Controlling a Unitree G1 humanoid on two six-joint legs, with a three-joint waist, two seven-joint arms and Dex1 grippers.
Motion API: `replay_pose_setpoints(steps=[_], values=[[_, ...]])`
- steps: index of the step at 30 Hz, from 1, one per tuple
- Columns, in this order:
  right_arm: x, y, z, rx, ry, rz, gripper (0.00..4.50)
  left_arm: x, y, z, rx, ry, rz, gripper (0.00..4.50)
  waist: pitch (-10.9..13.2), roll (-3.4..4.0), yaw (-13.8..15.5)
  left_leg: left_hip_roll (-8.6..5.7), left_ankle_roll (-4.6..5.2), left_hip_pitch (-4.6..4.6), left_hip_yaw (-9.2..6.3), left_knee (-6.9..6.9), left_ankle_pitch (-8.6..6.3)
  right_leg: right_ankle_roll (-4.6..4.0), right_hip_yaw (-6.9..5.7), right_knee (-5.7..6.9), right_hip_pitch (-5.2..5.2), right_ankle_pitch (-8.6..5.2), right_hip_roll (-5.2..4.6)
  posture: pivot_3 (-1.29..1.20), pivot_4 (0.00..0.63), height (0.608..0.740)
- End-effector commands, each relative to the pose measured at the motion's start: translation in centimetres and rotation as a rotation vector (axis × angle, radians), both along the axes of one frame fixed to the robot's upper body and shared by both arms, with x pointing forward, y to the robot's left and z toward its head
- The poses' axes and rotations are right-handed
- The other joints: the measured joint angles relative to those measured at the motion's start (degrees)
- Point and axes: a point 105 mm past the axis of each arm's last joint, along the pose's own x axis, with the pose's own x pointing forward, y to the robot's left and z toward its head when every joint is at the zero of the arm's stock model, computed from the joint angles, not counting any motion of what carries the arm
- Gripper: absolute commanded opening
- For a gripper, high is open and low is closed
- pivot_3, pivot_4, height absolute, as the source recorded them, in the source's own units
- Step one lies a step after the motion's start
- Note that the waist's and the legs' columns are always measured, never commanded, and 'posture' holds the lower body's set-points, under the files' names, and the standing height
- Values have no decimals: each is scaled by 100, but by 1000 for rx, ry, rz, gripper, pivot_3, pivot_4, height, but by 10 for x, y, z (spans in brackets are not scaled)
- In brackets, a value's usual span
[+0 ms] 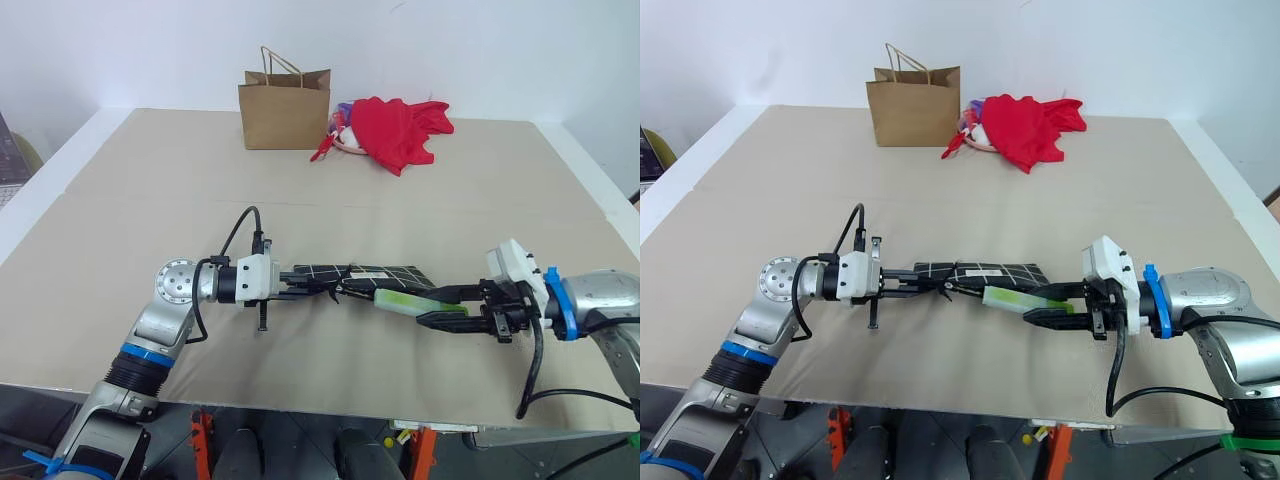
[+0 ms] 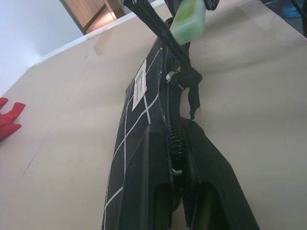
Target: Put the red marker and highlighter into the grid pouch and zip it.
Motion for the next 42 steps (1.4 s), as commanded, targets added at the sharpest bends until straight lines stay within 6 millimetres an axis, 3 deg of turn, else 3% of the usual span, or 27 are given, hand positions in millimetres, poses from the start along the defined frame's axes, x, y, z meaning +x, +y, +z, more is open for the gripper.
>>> replay_pose_setpoints(steps=[1, 9, 17, 19, 21, 22, 24, 26, 30, 34, 37, 42], values=[[3, -1, 4, -35, -14, -14, 1112, -3, -3, 12, -27, -42, -14, 0, 0, 0, -1, 0, 0, 0, 0, 0, 0, 0, 0, 0, 0, 0, 0, 0, 150, 739], [15, 6, 0, -51, 4, -36, 1112, -6, -9, 12, -40, -37, -28, 0, 0, 0, -12, 0, 0, 0, 0, 1, 0, 0, 0, 0, 0, 0, 0, 0, 150, 739], [23, 30, 8, 27, 22, -13, 1112, -8, -14, 12, -47, -33, -39, 0, 0, 0, -10, 0, 0, -1, 0, 0, 0, 0, 0, 1, -1, 0, 0, 0, 150, 739], [21, 31, 7, 18, 26, 0, 2229, -8, -13, 12, -47, -32, -36, 0, 0, 0, 8, 0, 0, -2, 0, 0, 0, 0, 0, 0, -1, -2, 0, 0, 150, 739], [17, 31, 6, -5, -5, 40, 2361, -7, -12, 11, -46, -31, -31, 0, 0, 0, 5, 0, 0, -2, 0, 0, 0, 0, 0, 0, -1, -2, 0, 0, 150, 739], [15, 31, 7, -6, -17, 56, 3023, -7, -11, 11, -45, -31, -27, 0, 0, 0, 5, 0, 0, -2, 0, 0, 0, 0, 0, 0, -1, -2, 0, 0, 150, 739], [10, 32, 11, 10, -40, 84, 3583, -5, -10, 11, -44, -31, -18, 0, 0, 0, 5, 0, 0, -1, 0, 0, -1, 0, 0, 0, -1, -1, 0, 0, 150, 739], [1, 34, 16, 33, -69, 141, 4431, -3, -8, 11, -42, -32, -10, 0, 0, 0, 5, 0, 0, -1, 0, 0, 0, 0, 0, 0, 0, -1, 0, 0, 150, 739], [-17, 43, 29, 104, -167, 275, 4431, 0, -5, 12, -41, -32, 2, 0, 0, 0, 5, 0, 0, -1, 0, 0, -1, 1, 0, 0, 0, -1, 0, 0, 150, 739], [-18, 61, 45, 194, -276, 315, 4431, 1, -4, 11, -36, -32, 3, 0, 0, -1, -16, 0, 0, 2, -1, 0, 0, -1, -1, 1, 0, 0, 2, 0, 150, 739], [-9, 72, 49, 220, -326, 285, 4431, 1, -5, 12, -37, -32, 0, 0, 1, -1, -17, 0, -5, 1, -1, 1, 3, 2, -1, 2, 0, 4, 1, 0, 150, 739], [15, 87, 39, 234, -308, 191, 4431, 1, -7, 13, -41, -33, -7, 0, 0, -1, -14, 1, -6, 1, -2, 2, 3, 1, -1, 2, 0, 5, 1, 0, 150, 739]])
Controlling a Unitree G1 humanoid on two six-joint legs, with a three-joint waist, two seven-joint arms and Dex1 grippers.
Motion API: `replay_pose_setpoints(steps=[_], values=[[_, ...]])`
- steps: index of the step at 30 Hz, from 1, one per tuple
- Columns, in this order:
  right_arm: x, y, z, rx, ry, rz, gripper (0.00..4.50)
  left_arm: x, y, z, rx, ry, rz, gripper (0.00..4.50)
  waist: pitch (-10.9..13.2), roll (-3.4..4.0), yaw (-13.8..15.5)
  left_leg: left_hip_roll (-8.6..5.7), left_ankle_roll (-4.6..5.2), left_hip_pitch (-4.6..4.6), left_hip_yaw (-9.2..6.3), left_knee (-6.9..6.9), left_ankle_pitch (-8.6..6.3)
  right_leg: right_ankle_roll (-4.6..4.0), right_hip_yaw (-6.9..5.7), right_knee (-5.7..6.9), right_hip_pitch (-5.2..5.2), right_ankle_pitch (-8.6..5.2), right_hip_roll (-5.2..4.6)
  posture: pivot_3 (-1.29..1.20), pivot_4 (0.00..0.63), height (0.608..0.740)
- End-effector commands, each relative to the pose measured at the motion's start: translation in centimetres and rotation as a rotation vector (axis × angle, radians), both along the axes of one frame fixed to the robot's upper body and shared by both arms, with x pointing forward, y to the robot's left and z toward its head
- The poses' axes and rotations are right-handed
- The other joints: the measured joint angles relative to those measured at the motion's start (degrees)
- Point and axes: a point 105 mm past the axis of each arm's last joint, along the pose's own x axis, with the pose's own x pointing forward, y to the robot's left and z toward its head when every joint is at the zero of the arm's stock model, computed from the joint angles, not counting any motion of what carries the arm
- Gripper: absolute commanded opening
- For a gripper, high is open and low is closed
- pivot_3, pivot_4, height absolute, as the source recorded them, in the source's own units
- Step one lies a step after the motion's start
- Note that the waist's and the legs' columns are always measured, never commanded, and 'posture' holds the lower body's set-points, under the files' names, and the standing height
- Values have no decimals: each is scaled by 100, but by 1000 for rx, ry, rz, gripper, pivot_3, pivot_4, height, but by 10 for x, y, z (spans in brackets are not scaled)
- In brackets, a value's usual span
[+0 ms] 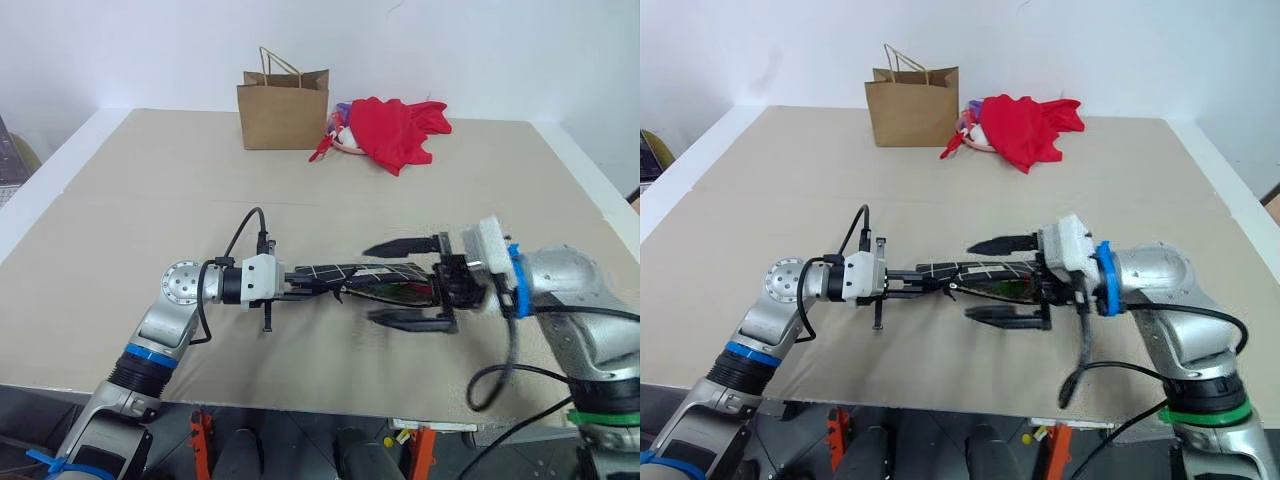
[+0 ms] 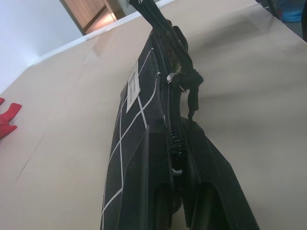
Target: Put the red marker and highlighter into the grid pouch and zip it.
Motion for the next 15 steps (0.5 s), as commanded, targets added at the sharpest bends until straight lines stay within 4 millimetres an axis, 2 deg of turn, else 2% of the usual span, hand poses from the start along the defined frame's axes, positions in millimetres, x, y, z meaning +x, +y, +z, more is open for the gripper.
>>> replay_pose_setpoints(steps=[1, 9, 10, 12, 13, 14, 15], values=[[13, 5, -2, 8, 3, -58, 4431, 0, -2, 14, -32, -50, -12, 0, 0, 0, 2, 0, 0, -2, 0, 0, 0, 0, 0, 0, -1, 0, 0, 0, 150, 739], [21, 19, -9, 12, 33, -31, 4431, -2, -2, 12, -27, -55, -10, 0, 0, 0, 3, 0, 0, -2, -1, -5, 0, -2, -1, 0, -2, -2, 0, 0, 150, 739], [21, 20, -8, 22, 29, -23, 3941, -3, -2, 12, -26, -55, -9, 0, 0, 0, 3, 0, 0, -2, -1, -4, 0, -2, 0, 0, -2, -2, 0, 0, 150, 739], [21, 20, -8, 22, 24, -10, 3836, -3, -2, 11, -26, -56, -8, 0, 0, 0, 3, 0, 0, -3, -1, -4, 0, -2, -1, 0, -1, -2, 0, 0, 150, 739], [20, 19, -10, 15, 22, -5, 3505, -3, -2, 11, -25, -57, -7, 0, 0, 0, 3, 0, 0, -2, -1, -4, 0, -2, -1, 0, -2, -2, 0, 0, 150, 739], [20, 19, -12, 9, 18, 1, 2863, -3, -2, 11, -25, -57, -7, 0, 0, 0, 3, 0, 0, -3, -1, -4, 0, -2, -1, 0, -1, -2, 0, 0, 150, 739], [19, 18, -13, 6, 16, 4, 2587, -3, -2, 11, -25, -58, -6, 0, 0, 0, 3, 0, 0, -2, -1, -4, 0, -1, -1, 0, -1, -2, 0, 0, 150, 739]])
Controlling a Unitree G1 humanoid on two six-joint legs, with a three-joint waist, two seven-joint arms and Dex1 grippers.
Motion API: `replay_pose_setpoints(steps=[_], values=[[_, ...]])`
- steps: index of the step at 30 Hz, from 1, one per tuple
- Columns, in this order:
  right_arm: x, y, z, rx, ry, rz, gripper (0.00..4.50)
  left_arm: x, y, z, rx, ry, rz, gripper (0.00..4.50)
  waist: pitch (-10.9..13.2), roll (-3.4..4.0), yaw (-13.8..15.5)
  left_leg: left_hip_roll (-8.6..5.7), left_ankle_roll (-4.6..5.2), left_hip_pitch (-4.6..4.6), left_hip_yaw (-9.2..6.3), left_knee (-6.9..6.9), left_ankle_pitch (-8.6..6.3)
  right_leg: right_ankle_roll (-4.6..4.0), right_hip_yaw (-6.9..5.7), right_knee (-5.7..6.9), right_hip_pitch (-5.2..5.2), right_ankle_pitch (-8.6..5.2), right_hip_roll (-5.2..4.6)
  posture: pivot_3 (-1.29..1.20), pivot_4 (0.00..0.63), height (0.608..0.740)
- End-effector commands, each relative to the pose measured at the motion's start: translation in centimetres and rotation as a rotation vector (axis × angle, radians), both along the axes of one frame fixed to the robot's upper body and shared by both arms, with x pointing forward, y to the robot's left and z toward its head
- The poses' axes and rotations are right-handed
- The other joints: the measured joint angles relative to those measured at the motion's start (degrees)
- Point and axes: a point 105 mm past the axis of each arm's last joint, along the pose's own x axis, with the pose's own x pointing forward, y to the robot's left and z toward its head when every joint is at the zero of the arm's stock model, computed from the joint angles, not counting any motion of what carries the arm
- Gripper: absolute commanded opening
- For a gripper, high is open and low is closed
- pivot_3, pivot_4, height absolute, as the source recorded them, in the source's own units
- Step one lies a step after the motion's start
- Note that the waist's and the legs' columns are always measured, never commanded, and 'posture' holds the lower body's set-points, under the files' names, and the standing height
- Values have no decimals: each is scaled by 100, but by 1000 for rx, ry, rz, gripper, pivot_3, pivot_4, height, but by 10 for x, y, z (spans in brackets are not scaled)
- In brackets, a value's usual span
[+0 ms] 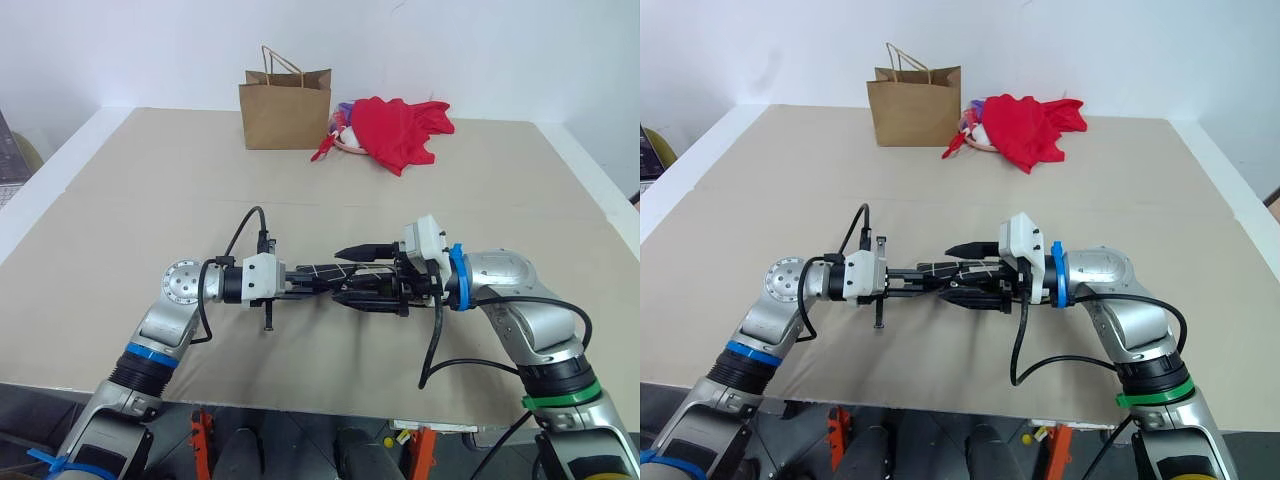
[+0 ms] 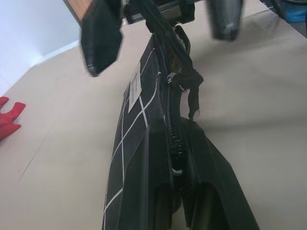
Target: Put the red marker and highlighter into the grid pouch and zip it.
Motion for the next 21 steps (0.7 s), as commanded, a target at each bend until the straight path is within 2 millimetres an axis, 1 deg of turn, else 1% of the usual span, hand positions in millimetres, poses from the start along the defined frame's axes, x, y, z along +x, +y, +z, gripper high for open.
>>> replay_pose_setpoints(steps=[1, 3, 4, 6, 12, 14, 16, 18, 21], values=[[-3, -1, 6, -3, -58, 31, 2128, -4, -1, 10, -21, -53, -10, 0, 0, 0, 0, 0, 0, 0, 0, 0, 0, 0, 0, 0, 0, 0, 0, 0, 150, 739], [-4, -1, 5, -4, -61, 37, 1276, -4, -1, 10, -20, -54, -9, 0, 0, 0, 0, 0, 0, 0, 0, 0, 0, 0, 0, 0, 0, 0, 0, 0, 150, 739], [-5, -1, 5, -2, -65, 42, 939, -4, -1, 10, -21, -54, -9, 0, 0, 0, 0, 0, 0, 0, 0, 0, 0, 0, 0, 0, 0, 0, 0, 0, 150, 739], [-6, 0, 5, 3, -66, 50, 50, -4, -1, 11, -22, -55, -10, 0, 0, 0, 0, 0, 0, 0, 0, 0, 0, 0, 0, 0, 0, 0, 0, 0, 150, 739], [-10, 2, 8, 21, -67, 72, 15, -3, -2, 11, -22, -57, -14, 0, 0, 0, 0, 0, 0, 0, 0, 0, 0, 0, 0, 0, 0, 0, 0, 0, 150, 739], [-13, 3, 12, 36, -71, 82, 15, -3, -2, 11, -20, -57, -16, 0, 0, 0, 0, 0, 0, 0, 0, 0, 0, 0, 0, 0, 0, 0, 0, 0, 150, 739], [-18, -2, 20, 51, -76, 82, 15, -3, -2, 11, -19, -56, -16, 0, 0, 0, 0, 0, 0, 0, 0, -1, 0, 0, 0, 0, 0, 0, 0, 0, 150, 739], [-20, -12, 20, 40, -81, 60, 15, -2, -1, 11, -18, -56, -14, 0, 0, 0, 2, 0, 0, -1, 0, -1, 0, 0, 0, 0, 0, 0, 0, 0, 150, 739], [-23, -42, 19, -19, -53, -9, 15, 1, 2, 10, -11, -61, -7, 0, 1, -1, 50, -2, 0, -4, -1, 0, 0, 2, -1, -2, 1, -2, -2, 0, 150, 739]])
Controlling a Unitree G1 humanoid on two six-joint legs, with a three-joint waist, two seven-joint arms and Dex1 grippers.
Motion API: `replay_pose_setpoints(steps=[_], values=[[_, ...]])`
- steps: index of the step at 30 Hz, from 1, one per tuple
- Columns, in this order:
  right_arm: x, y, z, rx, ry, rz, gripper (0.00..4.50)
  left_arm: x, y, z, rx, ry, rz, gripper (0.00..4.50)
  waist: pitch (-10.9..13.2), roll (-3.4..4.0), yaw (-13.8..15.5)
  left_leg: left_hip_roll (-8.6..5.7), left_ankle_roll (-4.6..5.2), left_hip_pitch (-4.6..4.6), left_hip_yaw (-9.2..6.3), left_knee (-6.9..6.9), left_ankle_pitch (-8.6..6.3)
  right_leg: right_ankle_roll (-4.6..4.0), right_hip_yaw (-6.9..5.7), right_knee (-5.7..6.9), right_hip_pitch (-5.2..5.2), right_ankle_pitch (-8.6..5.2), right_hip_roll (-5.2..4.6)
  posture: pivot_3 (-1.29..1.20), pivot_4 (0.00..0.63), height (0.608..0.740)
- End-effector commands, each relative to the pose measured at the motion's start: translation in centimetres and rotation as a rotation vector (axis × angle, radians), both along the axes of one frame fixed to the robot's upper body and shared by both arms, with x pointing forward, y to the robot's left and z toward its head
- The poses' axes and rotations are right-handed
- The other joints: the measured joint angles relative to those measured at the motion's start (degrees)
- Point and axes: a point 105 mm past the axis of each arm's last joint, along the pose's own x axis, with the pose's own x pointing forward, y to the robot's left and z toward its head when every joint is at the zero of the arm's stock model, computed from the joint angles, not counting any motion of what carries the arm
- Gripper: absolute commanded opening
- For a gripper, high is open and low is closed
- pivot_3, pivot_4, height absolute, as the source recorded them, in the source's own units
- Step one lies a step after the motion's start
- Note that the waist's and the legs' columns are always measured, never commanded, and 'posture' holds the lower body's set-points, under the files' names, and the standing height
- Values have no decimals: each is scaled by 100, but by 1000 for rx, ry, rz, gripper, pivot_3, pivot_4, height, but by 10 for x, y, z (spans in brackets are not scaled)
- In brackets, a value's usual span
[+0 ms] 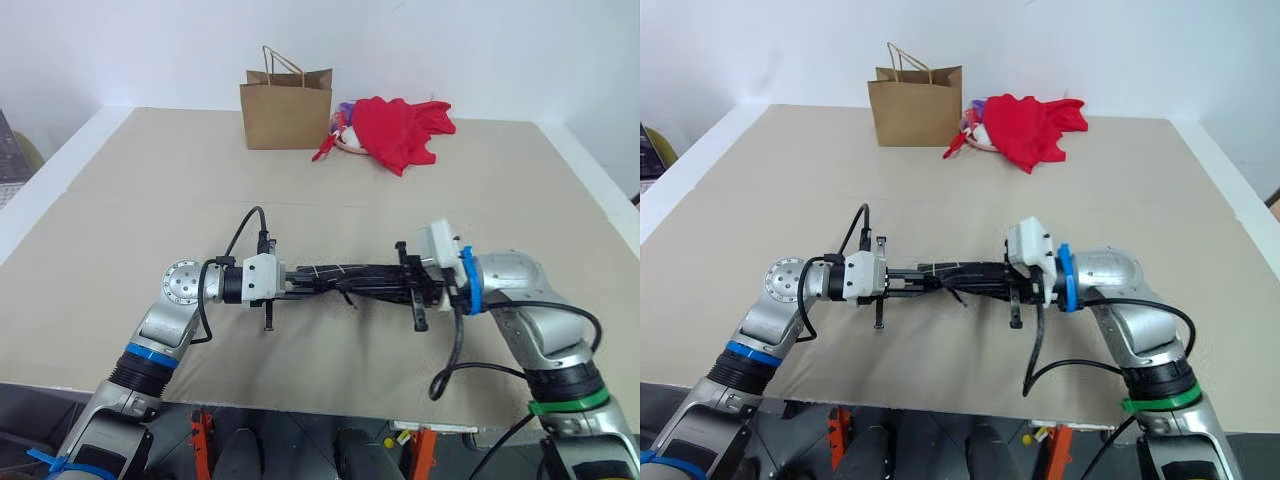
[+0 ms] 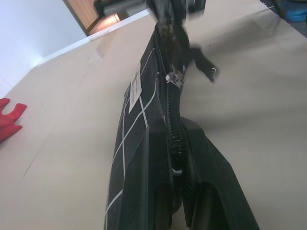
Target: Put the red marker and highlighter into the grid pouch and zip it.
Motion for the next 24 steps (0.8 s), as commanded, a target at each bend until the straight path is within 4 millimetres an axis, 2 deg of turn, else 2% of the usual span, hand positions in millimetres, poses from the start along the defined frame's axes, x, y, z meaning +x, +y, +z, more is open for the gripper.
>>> replay_pose_setpoints(steps=[1, 2, 8, 12, 15, 19, 22, 24], values=[[-7, -31, 12, -37, -26, -57, 15, 2, 4, 10, -9, -47, 0, 0, 0, 0, 11, -1, 0, 0, 0, 0, 0, 0, 0, 0, 0, 0, -1, 0, 150, 739], [-7, -37, 12, -52, -22, -73, 15, 3, 5, 10, -7, -48, 2, 0, 0, 0, 20, -1, 0, 0, 0, 1, 0, 0, 0, 0, 0, 0, -1, 0, 150, 739], [-3, -106, 1, -165, 16, -274, 15, 7, 17, 10, 11, -54, 17, 0, 0, 0, 15, -1, 1, 7, 1, 1, 0, -1, 1, 1, 1, 1, 0, 0, 150, 739], [-6, -132, -4, -199, 31, -346, 15, 11, 25, 10, 27, -53, 31, 0, 0, 0, -22, -1, 1, 8, 2, 2, 0, -1, 1, 2, 1, 2, 0, 0, 150, 739], [-5, -136, -5, -193, 25, -369, 15, 15, 29, 10, 37, -50, 44, 0, 0, 0, -38, -1, 1, 7, 2, 3, 0, 0, 1, 1, 2, 2, -1, 0, 150, 739], [-3, -122, -3, -131, 30, -356, 15, 19, 28, 10, 38, -25, 53, 0, 0, 0, -46, -1, 1, 9, 1, 3, 1, -1, 1, 2, 2, 2, 0, 0, 150, 739], [0, -121, -3, -83, 103, -390, 15, 20, 31, 7, 52, 64, 65, 0, 0, 0, -46, -1, 1, 7, 2, 4, 1, 0, 2, 2, 3, 2, 0, 0, 150, 739], [6, -123, 2, -11, 137, -450, 635, 22, 34, 10, 23, 146, 96, 798, 1, 0, -49, -1, 1, 6, 1, 3, 1, 0, 1, 2, 2, 2, 0, 0, 150, 739]])
